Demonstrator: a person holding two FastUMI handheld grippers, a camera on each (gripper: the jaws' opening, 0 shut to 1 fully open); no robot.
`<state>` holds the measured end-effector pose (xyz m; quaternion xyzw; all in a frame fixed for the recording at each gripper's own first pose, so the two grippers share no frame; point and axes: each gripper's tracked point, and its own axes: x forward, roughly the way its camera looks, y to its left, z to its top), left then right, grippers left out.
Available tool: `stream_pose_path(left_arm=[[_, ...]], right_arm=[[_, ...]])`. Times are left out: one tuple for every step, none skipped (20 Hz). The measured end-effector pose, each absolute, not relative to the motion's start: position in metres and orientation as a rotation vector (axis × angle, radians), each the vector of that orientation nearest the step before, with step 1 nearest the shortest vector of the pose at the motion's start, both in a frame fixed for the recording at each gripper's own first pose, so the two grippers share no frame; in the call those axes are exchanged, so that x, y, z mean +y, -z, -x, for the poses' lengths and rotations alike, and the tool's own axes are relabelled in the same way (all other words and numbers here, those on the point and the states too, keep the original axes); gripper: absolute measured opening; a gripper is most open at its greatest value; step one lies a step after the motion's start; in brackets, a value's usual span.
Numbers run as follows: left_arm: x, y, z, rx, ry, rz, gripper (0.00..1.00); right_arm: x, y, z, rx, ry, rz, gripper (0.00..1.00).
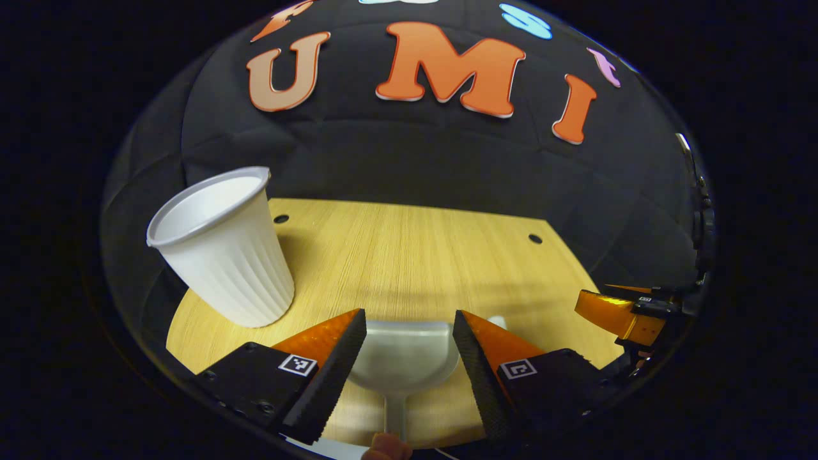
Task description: Pick up the small broom and dustpan from the desktop, sweep the trash into the dustpan with the broom, and then empty the trash into the garbage bin.
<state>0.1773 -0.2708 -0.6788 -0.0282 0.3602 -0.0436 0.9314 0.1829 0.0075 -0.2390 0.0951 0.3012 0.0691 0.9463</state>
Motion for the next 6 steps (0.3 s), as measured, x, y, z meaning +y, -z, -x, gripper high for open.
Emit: stream_pose_path(left_arm=[[-0.269, 0.671, -0.187, 0.700, 0.093, 0.069, 0.88], [-0.269, 0.662, -0.192, 0.661, 0.090, 0.071, 0.88], [-0.268, 0.652, -0.196, 0.617, 0.079, 0.065, 0.88], [-0.265, 0.636, -0.204, 0.572, 0.073, 0.050, 0.88], [-0.263, 0.616, -0.208, 0.514, 0.060, 0.028, 0.88], [-0.259, 0.606, -0.212, 0.472, 0.042, 0.001, 0.88]], right_arm=[[0.008, 0.223, -0.186, 0.553, -0.144, -0.189, 0.76], [0.006, 0.205, -0.185, 0.494, -0.149, -0.180, 0.77], [0.001, 0.189, -0.186, 0.443, -0.147, -0.165, 0.81], [-0.006, 0.174, -0.187, 0.393, -0.143, -0.152, 0.84], [-0.010, 0.161, -0.189, 0.343, -0.141, -0.141, 0.88], [-0.012, 0.145, -0.191, 0.298, -0.135, -0.130, 0.89]])
